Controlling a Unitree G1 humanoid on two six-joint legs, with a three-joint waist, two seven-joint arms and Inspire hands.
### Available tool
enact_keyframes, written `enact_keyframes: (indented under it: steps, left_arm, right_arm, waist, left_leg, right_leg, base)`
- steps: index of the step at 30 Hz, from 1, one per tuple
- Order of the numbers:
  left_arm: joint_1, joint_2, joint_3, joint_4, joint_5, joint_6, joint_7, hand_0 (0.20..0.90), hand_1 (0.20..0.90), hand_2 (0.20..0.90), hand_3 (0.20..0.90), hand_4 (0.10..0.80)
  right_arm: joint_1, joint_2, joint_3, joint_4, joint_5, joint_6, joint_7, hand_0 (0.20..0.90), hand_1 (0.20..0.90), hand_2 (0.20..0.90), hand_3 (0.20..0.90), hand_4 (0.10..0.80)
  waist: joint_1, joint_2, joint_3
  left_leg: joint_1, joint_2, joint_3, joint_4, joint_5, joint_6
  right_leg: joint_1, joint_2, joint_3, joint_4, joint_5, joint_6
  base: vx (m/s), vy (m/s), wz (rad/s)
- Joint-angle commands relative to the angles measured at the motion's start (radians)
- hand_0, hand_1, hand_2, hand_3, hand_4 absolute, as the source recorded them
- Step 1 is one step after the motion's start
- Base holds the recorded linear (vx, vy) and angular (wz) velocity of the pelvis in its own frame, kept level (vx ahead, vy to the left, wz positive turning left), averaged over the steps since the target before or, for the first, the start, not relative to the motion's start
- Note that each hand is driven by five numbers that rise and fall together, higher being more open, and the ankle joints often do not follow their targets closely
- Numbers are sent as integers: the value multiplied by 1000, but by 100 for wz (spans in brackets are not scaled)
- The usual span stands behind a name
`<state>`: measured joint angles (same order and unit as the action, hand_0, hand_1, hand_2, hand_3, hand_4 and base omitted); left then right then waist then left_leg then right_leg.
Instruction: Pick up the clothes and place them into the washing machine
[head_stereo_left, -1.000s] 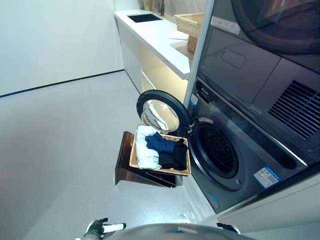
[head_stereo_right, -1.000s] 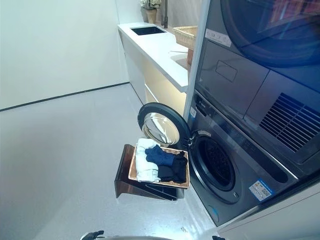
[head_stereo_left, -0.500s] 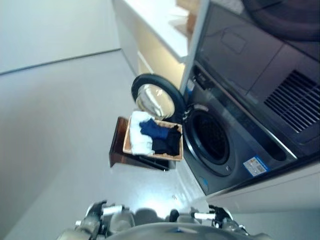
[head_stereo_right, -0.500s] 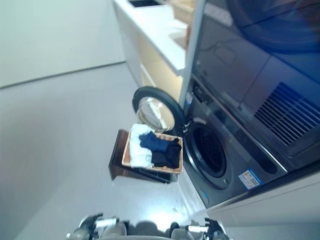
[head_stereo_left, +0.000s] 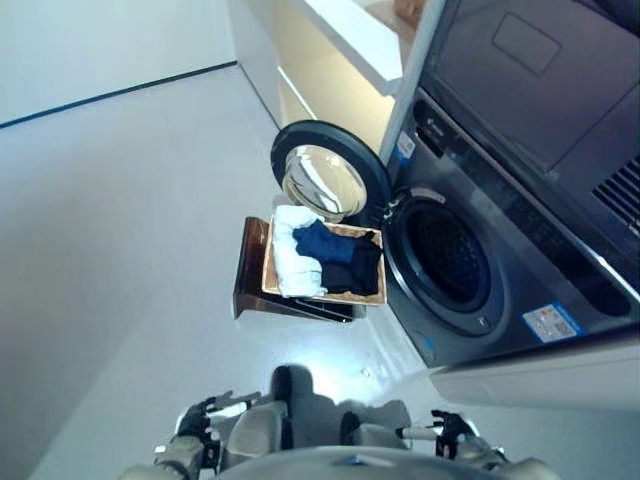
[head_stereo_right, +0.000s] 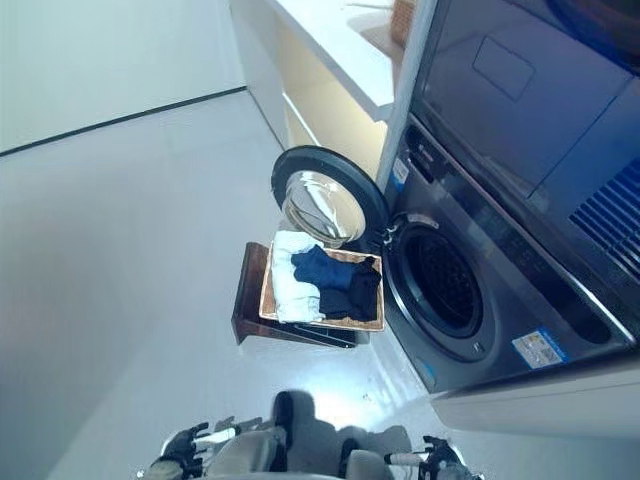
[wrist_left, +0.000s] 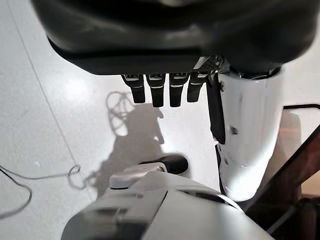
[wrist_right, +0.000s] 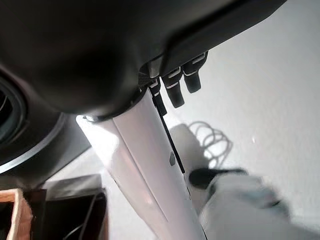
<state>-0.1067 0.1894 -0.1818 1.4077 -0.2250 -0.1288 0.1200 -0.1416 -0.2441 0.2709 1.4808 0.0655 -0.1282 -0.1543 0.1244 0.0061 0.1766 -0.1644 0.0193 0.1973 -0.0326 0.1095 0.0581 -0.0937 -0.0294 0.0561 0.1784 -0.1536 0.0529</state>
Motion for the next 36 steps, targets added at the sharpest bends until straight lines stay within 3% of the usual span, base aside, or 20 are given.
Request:
enact_keyframes:
  steps: [1, 7, 8, 11, 13, 14, 15, 17, 18, 19, 20, 21, 24, 28, 32, 36]
  left_arm:
    - [-75, -27, -65, -39, -5, -16, 35, 900, 900, 900, 900, 800]
    - [-87, -20, -59, -3, 8, -6, 33, 900, 900, 900, 900, 800]
    - [-85, -18, -53, 10, 18, -3, 31, 900, 900, 900, 900, 800]
    - [-81, -11, -44, 22, 43, 5, 18, 900, 900, 900, 900, 800]
    - [-80, -3, -43, 21, 63, 7, 8, 900, 900, 900, 900, 800]
    - [-80, -3, -43, 21, 63, 7, 8, 900, 900, 900, 900, 800]
    - [-91, 6, -52, 14, 71, 7, 7, 900, 900, 900, 900, 800]
    - [-104, 18, -49, 16, 86, 11, 2, 900, 900, 900, 900, 800]
    - [-104, 23, -50, 18, 87, 13, 3, 900, 900, 900, 900, 800]
    - [-102, 26, -54, 22, 88, 13, 8, 900, 900, 900, 900, 800]
    - [-101, 26, -57, 32, 90, 14, 12, 900, 900, 900, 900, 800]
    - [-101, 29, -58, 41, 85, 13, 15, 900, 900, 900, 900, 800]
    - [-107, 33, -54, 50, 75, 12, 32, 900, 900, 900, 900, 800]
    - [-105, 22, -49, 53, 76, 12, 46, 900, 900, 900, 900, 800]
    - [-90, -2, -72, 42, 103, 14, 43, 900, 900, 900, 900, 800]
    - [-92, -2, -75, 40, 101, 10, 57, 900, 900, 900, 900, 800]
  right_arm:
    - [-31, -57, 34, -56, -25, 7, -46, 900, 900, 900, 900, 800]
    - [-39, -41, 37, -53, -32, 11, -39, 900, 900, 900, 900, 800]
    - [-41, -40, 29, -52, -33, 10, -36, 900, 900, 900, 900, 800]
    - [-39, -38, 18, -46, -33, 13, -29, 900, 900, 900, 900, 800]
    - [-40, -44, 15, -51, -39, 10, -24, 900, 900, 900, 900, 800]
    - [-40, -44, 15, -51, -39, 10, -24, 900, 900, 900, 900, 800]
    - [-52, -52, 20, -67, -43, 7, -25, 900, 900, 900, 900, 800]
    - [-60, -50, 26, -72, -48, 2, -21, 900, 900, 900, 900, 800]
    - [-57, -46, 28, -70, -52, 3, -22, 900, 900, 900, 900, 800]
    - [-51, -40, 29, -67, -56, 4, -21, 900, 900, 900, 900, 800]
    - [-41, -32, 25, -63, -60, 5, -20, 900, 900, 900, 900, 800]
    - [-35, -27, 25, -64, -67, 7, -17, 900, 900, 900, 900, 800]
    - [-31, -16, 42, -84, -109, 16, -22, 900, 900, 900, 900, 800]
    - [-32, -11, 72, -86, -160, 20, -28, 900, 900, 900, 900, 800]
    - [-32, -17, 82, -101, -188, 15, -33, 900, 900, 900, 900, 800]
    - [-60, -27, 109, -123, -228, 10, -58, 900, 900, 900, 900, 800]
  waist:
    - [23, -11, 3]
    - [27, -45, -14]
    - [31, -55, -30]
    - [34, -70, -50]
    - [33, -67, -53]
    - [33, -67, -53]
    - [16, -46, -29]
    - [-27, -12, 8]
    - [-29, 1, 16]
    - [-34, 10, 21]
    - [-35, 19, 9]
    - [-47, 15, 11]
    - [-70, -12, 33]
    - [-64, -45, 19]
    - [-59, -42, -21]
    - [-56, -37, -24]
  left_leg:
    - [-96, 26, -20, -48, 78, -72]
    - [-92, 3, -13, -29, 40, -59]
    - [-88, -10, -8, -20, 17, -52]
    - [-66, -39, -5, -3, -24, -36]
    - [-41, -56, -2, -6, -48, -18]
    - [-41, -55, -2, -6, -48, -18]
    - [-8, -60, -15, -12, -58, -4]
    - [39, -48, -44, -20, -60, 2]
    - [58, -41, -40, -27, -61, 2]
    - [83, -34, -33, -37, -66, -6]
    - [98, -25, -35, -42, -74, -21]
    - [125, -29, -40, -47, -88, -31]
    - [182, -27, -31, -38, -122, -50]
    - [207, -20, -27, -24, -140, -61]
    - [215, -13, -40, -55, -134, -72]
    - [194, -11, -57, -55, -125, -76]
  right_leg:
    - [130, 31, 12, -80, 37, -8]
    - [177, -2, 6, -119, 52, 15]
    - [190, -23, 6, -120, 63, 29]
    - [190, -60, 4, -78, 110, 57]
    - [143, -70, 13, 51, 201, 74]
    - [142, -70, 13, 51, 201, 74]
    - [60, -52, 31, 210, 293, 62]
    - [-32, 23, 67, 354, 260, 40]
    - [-71, 20, 41, 352, 228, 31]
    - [-84, -13, -11, 289, 149, 17]
    - [-91, -36, -43, 190, 116, 11]
    - [-116, -61, -40, 58, 151, 21]
    - [-160, -96, -35, -76, 281, 59]
    - [-99, -84, -49, -94, 268, 54]
    - [-47, -87, -96, -134, 264, 58]
    - [-41, -90, -102, -136, 261, 58]
  base:
    - [100, 42, -8]
    - [121, 50, 1]
    - [151, 97, 5]
    - [191, 138, 2]
    - [100, 126, -2]
    - [74, 161, -8]
    - [108, 149, -13]
    - [142, 168, 12]
    - [146, 127, 57]
    - [212, 60, 58]
    - [292, -32, 39]
    - [295, -85, 8]
    - [229, -108, -9]
    - [118, -119, 24]
    - [88, -54, 17]
    - [4, -27, 12]
